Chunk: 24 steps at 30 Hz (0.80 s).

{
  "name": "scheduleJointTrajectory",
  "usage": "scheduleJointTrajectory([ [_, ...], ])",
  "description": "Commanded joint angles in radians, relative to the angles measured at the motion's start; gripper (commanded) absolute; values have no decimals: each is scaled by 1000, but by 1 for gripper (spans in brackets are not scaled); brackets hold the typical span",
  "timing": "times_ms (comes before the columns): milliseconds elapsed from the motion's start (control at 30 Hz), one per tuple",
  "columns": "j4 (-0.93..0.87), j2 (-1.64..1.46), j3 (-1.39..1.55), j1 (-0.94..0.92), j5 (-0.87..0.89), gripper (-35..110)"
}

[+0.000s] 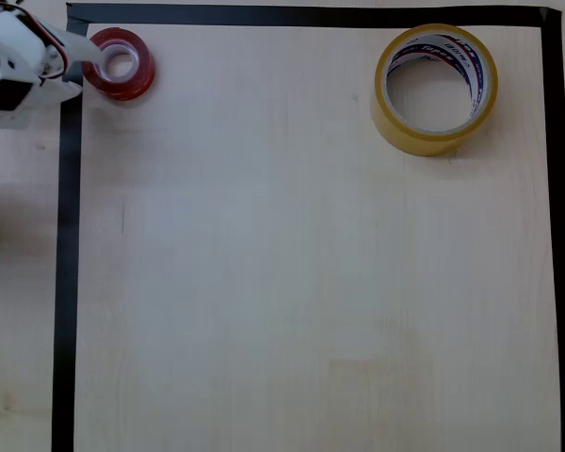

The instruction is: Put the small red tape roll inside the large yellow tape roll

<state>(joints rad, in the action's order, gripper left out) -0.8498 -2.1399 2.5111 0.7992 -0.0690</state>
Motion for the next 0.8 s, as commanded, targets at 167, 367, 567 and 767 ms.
scheduleJointTrajectory([
  [167,35,-21,-2,8,0,16],
  [367,48,-2,0,5,0,16],
  [567,44,14,-2,18,35,16],
  [767,41,17,-11,11,129,15],
])
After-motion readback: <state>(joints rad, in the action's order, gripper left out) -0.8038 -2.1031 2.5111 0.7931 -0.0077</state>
